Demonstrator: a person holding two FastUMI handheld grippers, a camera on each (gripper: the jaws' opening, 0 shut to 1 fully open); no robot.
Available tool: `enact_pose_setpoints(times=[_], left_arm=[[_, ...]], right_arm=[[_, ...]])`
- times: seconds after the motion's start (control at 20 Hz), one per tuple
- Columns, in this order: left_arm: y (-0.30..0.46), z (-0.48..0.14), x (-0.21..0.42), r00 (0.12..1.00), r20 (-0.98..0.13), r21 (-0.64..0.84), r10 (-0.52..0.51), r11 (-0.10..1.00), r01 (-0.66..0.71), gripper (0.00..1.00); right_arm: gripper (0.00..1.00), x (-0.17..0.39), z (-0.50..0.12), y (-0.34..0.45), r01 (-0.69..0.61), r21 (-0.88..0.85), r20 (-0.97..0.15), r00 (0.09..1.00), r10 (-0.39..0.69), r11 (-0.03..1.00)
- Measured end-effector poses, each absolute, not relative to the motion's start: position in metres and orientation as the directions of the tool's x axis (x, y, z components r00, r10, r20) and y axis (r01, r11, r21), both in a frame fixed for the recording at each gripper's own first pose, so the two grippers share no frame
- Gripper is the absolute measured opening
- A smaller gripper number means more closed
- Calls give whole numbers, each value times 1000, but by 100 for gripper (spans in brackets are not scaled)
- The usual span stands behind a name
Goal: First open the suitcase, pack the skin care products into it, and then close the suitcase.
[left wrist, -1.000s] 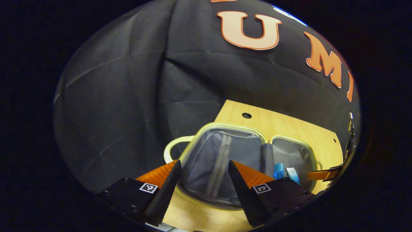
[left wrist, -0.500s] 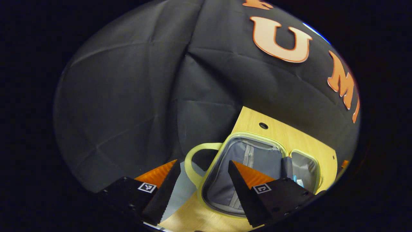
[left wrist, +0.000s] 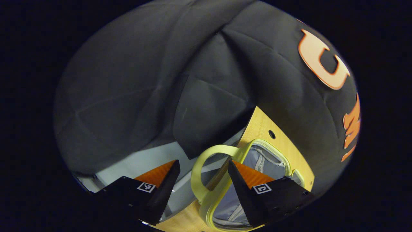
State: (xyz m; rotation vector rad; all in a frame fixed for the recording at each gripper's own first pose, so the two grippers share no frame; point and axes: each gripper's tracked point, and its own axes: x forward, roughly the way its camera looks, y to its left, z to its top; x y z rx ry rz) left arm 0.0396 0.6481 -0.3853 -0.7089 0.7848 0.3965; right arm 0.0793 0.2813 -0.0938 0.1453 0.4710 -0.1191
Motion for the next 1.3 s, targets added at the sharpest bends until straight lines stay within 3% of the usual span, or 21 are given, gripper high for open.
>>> enact_pose_setpoints(times=[0.1,0.25,0.4,0.45,0.65,0.7,0.9,1.3], left_arm=[[648,-399,42,647,-762,-484,22,644,-592,94],[644,-414,42,628,-778,-508,-21,609,-608,78],[643,-423,42,587,-810,-460,-25,647,-608,31],[644,-415,43,596,-803,-456,-24,668,-588,24],[646,-372,56,656,-755,-427,21,743,-515,24],[642,-358,56,663,-748,-419,17,763,-492,10],[625,-297,69,728,-685,-351,46,854,-384,10],[536,-172,93,856,-517,-320,18,923,-212,9]], right_arm=[[95,77,-95,280,157,120,-468,880,-83,980],[95,76,-85,270,165,110,-438,893,-101,980],[95,73,-79,260,180,95,-430,895,-123,979],[95,72,-78,255,184,94,-429,894,-127,978],[95,72,-68,237,204,118,-413,900,-138,972],[95,72,-63,231,208,116,-406,902,-145,971],[95,62,-53,204,212,67,-377,910,-172,975],[95,53,-50,164,184,81,-342,928,-146,980]])
